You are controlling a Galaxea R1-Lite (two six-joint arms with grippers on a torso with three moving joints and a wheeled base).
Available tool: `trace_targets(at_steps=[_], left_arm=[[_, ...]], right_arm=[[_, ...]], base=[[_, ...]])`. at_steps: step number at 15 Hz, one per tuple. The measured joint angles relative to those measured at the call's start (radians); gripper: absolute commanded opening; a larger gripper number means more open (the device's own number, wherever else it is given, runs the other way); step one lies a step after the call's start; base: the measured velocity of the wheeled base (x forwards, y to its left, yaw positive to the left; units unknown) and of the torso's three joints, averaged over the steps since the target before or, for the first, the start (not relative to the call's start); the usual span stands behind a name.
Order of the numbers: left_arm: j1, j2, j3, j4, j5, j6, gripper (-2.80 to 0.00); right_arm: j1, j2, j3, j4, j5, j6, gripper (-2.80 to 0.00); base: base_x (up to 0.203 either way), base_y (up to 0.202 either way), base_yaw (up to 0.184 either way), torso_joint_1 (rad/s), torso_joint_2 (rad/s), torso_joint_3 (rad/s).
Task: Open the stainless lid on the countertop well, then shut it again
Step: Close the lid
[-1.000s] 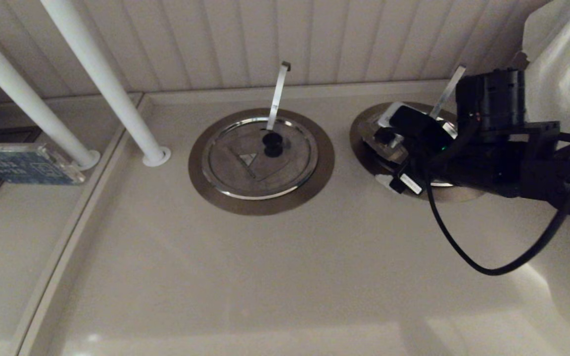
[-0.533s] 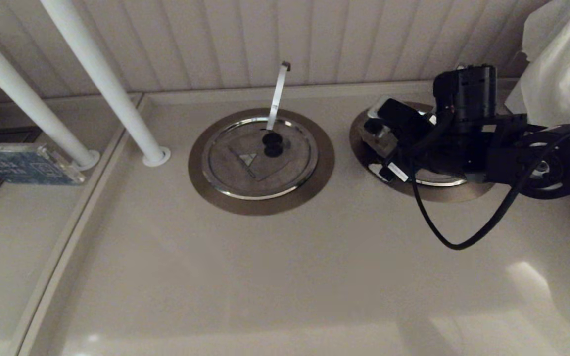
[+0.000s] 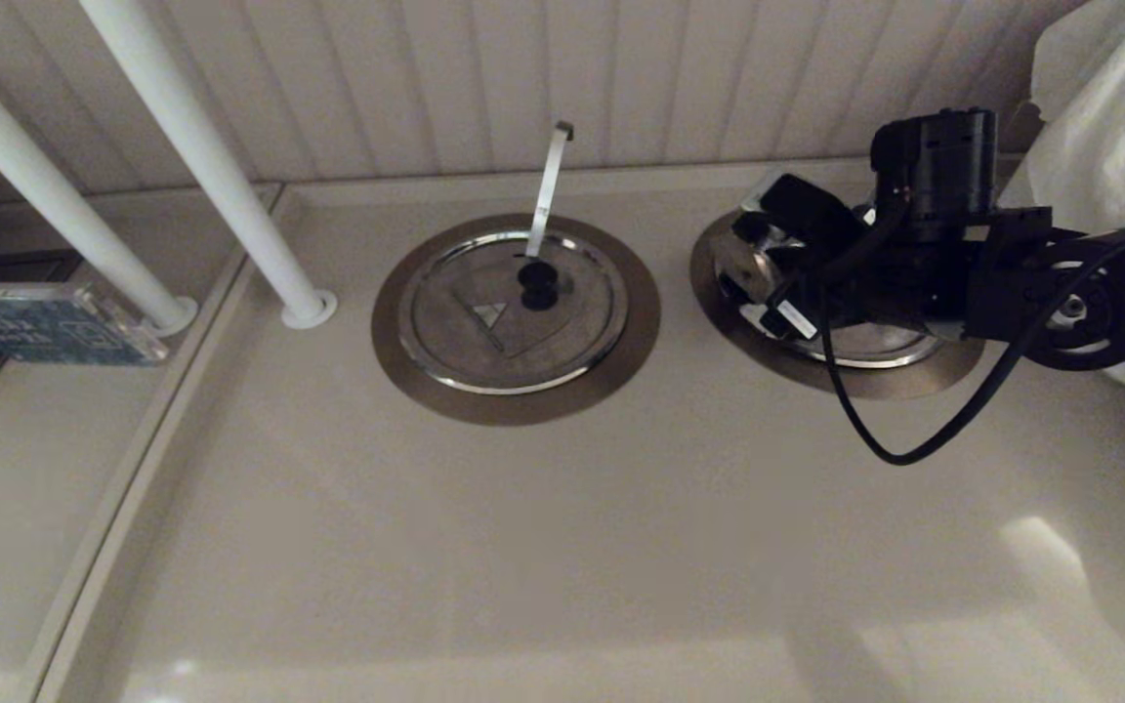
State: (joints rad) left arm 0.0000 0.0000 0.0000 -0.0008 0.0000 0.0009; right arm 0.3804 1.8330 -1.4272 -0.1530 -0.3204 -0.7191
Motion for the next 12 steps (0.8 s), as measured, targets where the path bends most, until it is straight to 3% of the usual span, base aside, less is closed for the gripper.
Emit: trace_targets(at_steps=[12], left_arm=[[0.000,0.000,0.000,0.000,0.000,0.000,-2.80]], right_arm=[[-0.114,-0.024,-0.059,-0.001,0.004,-0.036,0.00]], base=[[0.000,0.000,0.000,0.000,0.00,0.000]])
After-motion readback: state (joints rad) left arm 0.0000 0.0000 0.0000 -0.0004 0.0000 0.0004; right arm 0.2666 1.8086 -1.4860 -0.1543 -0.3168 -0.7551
